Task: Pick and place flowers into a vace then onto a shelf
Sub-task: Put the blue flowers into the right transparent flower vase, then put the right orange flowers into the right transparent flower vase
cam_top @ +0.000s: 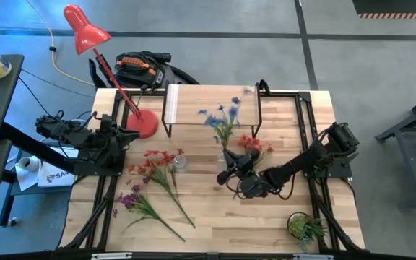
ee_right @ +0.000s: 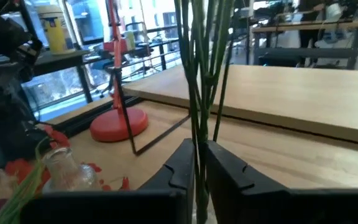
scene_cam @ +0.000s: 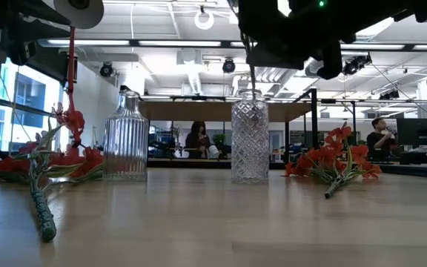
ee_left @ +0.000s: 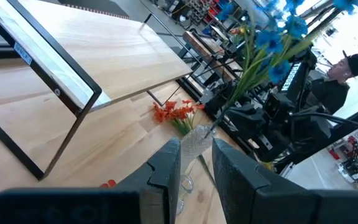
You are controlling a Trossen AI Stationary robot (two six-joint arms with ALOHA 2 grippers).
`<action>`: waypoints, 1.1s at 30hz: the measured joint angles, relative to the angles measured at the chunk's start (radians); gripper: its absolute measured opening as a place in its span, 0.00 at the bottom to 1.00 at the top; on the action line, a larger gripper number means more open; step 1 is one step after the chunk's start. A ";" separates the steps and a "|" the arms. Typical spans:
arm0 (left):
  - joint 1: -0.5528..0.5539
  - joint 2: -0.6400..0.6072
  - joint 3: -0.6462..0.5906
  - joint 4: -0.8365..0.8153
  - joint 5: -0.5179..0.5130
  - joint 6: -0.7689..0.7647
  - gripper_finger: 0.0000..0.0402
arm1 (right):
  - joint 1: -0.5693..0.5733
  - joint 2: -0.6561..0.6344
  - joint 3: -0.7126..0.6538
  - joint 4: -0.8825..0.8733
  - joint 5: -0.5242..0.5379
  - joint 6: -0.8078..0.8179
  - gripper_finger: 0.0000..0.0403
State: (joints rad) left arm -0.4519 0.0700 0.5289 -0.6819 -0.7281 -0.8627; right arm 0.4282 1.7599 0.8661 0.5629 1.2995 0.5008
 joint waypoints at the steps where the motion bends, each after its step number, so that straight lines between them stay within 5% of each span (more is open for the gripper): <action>1: 0.000 0.000 0.000 0.000 0.000 -0.002 0.32 | -0.006 0.000 0.000 0.000 -0.026 0.003 0.10; 8: 0.000 0.000 0.000 0.000 0.000 -0.002 0.32 | -0.042 0.000 0.000 -0.007 -0.167 0.026 0.19; 26: 0.000 0.000 0.000 -0.002 0.001 0.002 0.32 | 0.031 0.000 0.000 -0.006 -0.146 0.082 0.25; 33: 0.000 0.000 0.000 -0.002 0.001 0.004 0.32 | 0.115 0.000 0.000 -0.006 -0.030 0.185 0.25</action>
State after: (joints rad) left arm -0.4519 0.0700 0.5289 -0.6834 -0.7269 -0.8585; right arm 0.5434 1.7599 0.8661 0.5567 1.2694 0.6859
